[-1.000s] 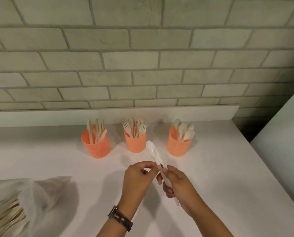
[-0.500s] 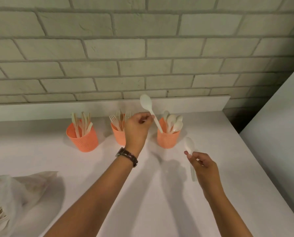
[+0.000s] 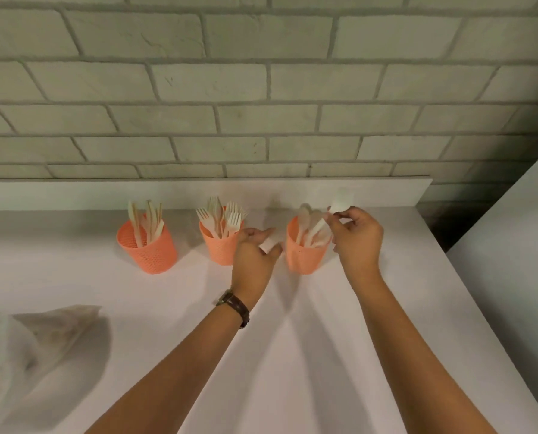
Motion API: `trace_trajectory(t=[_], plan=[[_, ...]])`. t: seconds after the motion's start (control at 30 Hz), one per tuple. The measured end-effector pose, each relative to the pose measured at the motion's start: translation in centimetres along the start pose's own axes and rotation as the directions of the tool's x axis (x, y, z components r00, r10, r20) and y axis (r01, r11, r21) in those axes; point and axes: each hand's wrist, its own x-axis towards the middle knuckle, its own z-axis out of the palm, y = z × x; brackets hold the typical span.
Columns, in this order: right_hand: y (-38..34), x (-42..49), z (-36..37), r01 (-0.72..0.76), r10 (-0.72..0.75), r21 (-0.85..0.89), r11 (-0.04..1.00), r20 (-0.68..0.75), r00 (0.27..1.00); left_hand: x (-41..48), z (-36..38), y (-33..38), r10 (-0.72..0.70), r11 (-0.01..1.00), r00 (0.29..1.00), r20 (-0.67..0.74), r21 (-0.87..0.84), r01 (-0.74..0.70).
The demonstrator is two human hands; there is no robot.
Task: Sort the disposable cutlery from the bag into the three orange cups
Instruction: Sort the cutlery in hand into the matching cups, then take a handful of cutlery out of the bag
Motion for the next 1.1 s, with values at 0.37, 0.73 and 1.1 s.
trace_trajectory(t=[0.37,0.73,1.1], plan=[[1.3,-7.5,2.8,0.119,-0.097,-0.295,0.948,0.088,0.991,-9.6,-14.4,-3.2,0.043,0.995,0.984,-0.174,-0.085,-0.058],[-4.7,-25.4,16.3,0.040,-0.013,-0.053,0.998,0.440,0.898,-15.9,-34.0,-12.4,0.031,0.999,0.923,-0.383,0.034,-0.019],[-10.9,-34.0,29.1,0.286,-0.292,0.123,0.950,0.668,0.685,-16.3,-43.3,-20.8,0.083,0.920,0.928,-0.363,0.385,0.068]])
